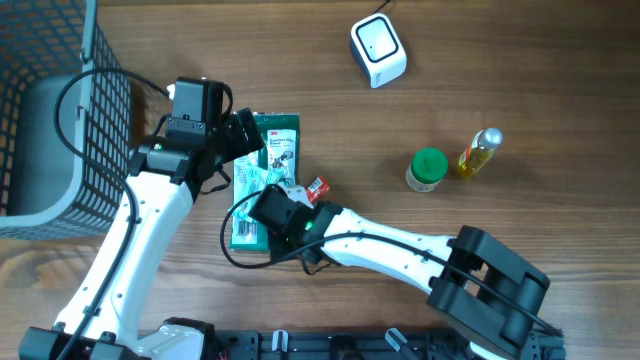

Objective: Scan the item barcode

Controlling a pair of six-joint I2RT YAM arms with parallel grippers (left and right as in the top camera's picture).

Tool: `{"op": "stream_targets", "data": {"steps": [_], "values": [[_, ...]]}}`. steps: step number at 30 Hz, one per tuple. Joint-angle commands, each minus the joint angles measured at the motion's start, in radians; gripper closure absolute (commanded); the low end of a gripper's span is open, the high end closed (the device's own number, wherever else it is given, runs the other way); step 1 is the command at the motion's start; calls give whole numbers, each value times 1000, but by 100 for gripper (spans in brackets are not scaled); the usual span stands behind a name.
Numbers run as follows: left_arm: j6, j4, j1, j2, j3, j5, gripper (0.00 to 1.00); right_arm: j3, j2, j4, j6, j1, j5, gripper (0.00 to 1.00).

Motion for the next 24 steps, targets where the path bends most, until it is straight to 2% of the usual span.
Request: {"op": "stream_targets", "data": {"steps": [1,8,13,24], "values": [[8,3,3,-2,1,-10,0,-11,16,-12,-21,1,47,90],[8,3,3,-2,1,-10,0,-11,16,-31,-97,1,61,90],[8,3,3,-2,1,-10,0,-11,16,-47,-99,1,90,85],[8,3,3,-2,1,-10,0,-11,16,-102,-99,0,154,85]]}}
